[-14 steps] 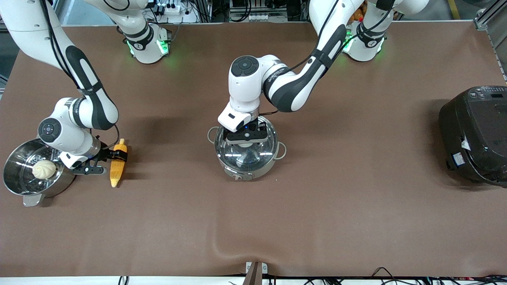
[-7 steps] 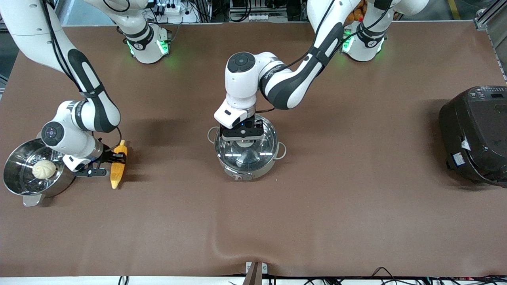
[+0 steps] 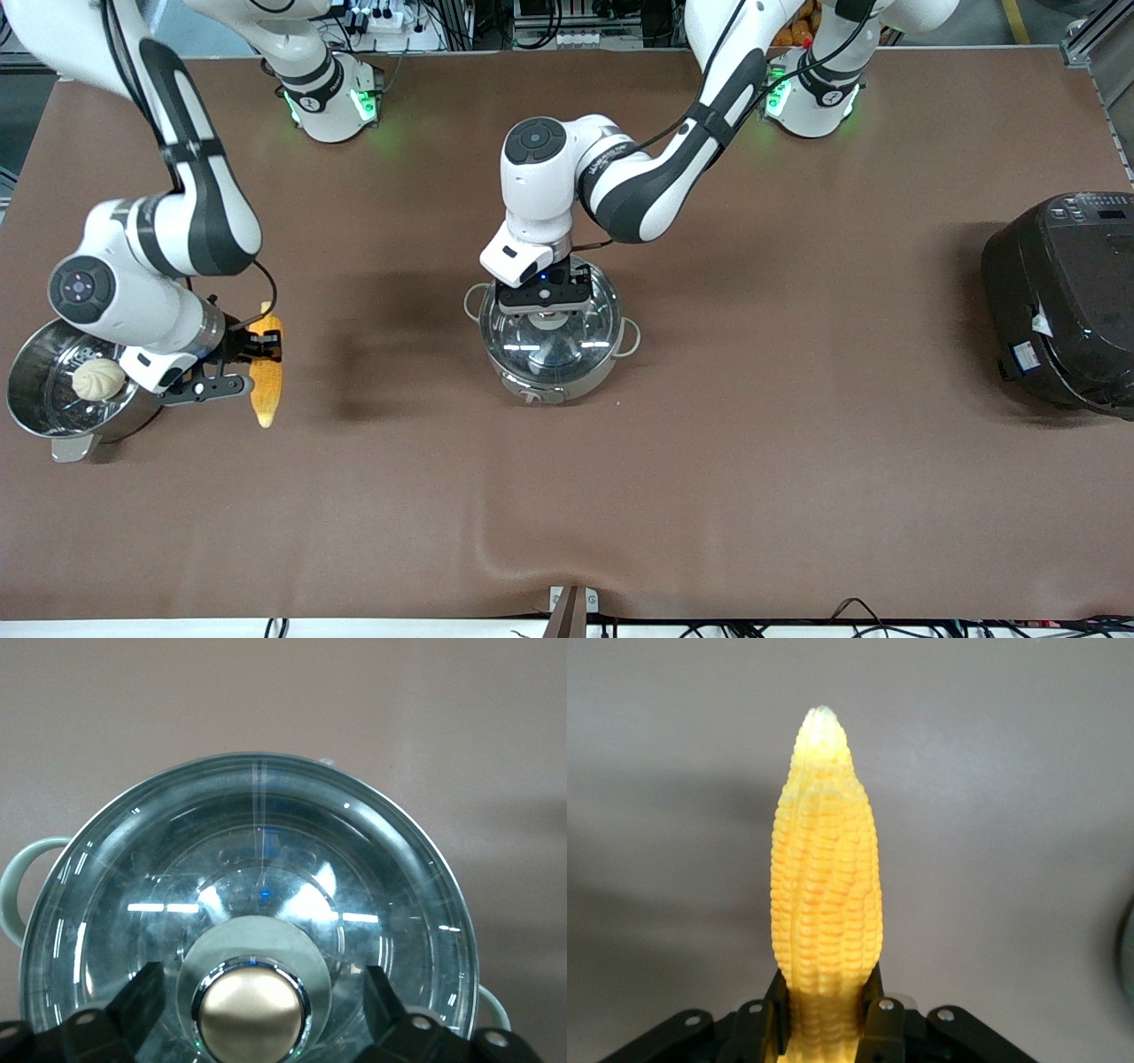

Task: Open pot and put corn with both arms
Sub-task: 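Grasp the glass lid knob with the left gripper while the right gripper grasps the corn, then lift the lid aside with the left gripper while the right gripper carries corn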

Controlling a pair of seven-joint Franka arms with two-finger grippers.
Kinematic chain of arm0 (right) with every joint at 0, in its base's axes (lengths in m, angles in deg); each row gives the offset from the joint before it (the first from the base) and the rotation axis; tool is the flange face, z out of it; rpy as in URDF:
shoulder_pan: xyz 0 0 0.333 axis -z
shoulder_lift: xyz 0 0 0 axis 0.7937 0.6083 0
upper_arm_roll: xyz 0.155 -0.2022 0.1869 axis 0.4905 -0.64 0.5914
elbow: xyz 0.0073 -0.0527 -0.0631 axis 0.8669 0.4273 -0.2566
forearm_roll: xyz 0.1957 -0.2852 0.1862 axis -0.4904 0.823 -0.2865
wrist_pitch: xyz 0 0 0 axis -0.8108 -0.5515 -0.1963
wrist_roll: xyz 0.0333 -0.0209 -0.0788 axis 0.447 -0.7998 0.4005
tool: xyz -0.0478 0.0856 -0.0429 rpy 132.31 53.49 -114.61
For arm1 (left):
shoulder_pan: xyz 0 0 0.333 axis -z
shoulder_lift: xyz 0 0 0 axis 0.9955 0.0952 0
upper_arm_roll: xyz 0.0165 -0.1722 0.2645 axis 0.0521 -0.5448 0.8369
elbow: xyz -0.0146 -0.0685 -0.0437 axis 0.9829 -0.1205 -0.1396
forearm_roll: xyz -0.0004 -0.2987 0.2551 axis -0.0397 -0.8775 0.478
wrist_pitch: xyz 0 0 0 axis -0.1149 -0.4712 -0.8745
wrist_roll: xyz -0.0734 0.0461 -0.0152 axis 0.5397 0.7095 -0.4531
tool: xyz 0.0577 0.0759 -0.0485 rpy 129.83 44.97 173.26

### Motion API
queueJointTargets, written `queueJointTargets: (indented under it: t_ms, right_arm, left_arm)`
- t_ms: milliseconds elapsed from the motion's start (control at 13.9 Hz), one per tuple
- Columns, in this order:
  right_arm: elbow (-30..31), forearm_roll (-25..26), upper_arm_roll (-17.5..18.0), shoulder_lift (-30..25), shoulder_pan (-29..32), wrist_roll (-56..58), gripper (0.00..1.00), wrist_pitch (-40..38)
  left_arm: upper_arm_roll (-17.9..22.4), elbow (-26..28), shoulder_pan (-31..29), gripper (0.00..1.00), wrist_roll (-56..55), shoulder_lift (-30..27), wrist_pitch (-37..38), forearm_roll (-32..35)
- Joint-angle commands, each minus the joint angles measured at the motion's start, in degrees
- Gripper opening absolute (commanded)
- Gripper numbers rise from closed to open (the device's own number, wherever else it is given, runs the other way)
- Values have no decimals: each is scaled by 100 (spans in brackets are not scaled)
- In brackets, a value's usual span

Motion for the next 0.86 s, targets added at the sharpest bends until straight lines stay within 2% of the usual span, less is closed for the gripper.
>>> queueJointTargets:
  t_ms: [0, 360, 576, 792]
  right_arm:
    - [-523, -13, -19, 6, -202, -260, 12, -605]
    - [-840, -13, 8, -12, -782, -1280, 12, -782]
    - [-858, -13, 8, -3, -818, -1335, 12, -790]
    - [-1015, -22, 104, -47, -984, -1439, 12, -825]
  left_arm:
    - [19, -58, 12, 0, -201, -142, 332, -75]
    - [19, -67, 47, 0, -210, -196, 544, -252]
    - [19, -76, 30, 0, -210, -274, 614, -252]
    - [27, -84, -49, 0, -193, -669, 991, -261]
